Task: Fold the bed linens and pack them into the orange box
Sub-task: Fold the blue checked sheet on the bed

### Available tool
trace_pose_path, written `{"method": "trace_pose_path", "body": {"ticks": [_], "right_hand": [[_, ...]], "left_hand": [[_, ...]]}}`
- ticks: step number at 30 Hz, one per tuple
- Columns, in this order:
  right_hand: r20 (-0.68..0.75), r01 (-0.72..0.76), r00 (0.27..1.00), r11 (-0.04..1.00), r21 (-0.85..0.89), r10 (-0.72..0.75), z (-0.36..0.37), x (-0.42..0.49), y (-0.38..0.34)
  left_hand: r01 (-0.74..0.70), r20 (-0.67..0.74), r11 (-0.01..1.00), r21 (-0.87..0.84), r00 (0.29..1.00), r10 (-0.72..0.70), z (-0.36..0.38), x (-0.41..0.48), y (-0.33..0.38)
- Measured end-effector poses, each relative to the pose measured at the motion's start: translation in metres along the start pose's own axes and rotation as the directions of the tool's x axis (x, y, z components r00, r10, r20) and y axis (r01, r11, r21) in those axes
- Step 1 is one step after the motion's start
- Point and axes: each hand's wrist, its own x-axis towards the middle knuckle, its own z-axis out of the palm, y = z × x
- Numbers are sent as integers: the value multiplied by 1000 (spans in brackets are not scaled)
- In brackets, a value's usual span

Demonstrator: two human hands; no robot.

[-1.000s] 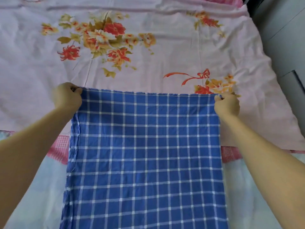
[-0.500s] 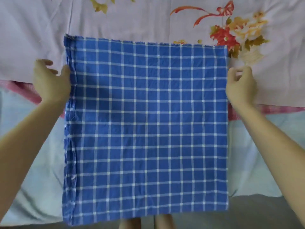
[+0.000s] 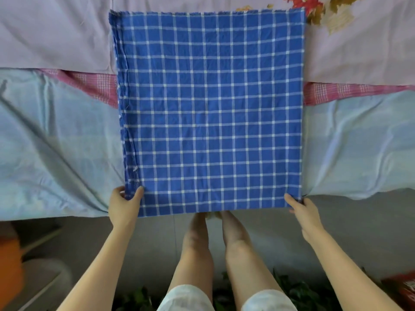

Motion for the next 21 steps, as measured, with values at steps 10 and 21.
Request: {"method": "trace_pose_path", "body": {"ticks": [10, 21], "right_hand": [[95, -97, 994, 895, 435, 62, -38, -25, -28], [-19, 247, 958, 790, 561, -285, -66, -15, -231]], "left_hand": [[385, 374, 793, -473, 902, -215, -42, -18, -1], [106, 195, 648, -754, 979, 66, -89, 28, 185]]}}
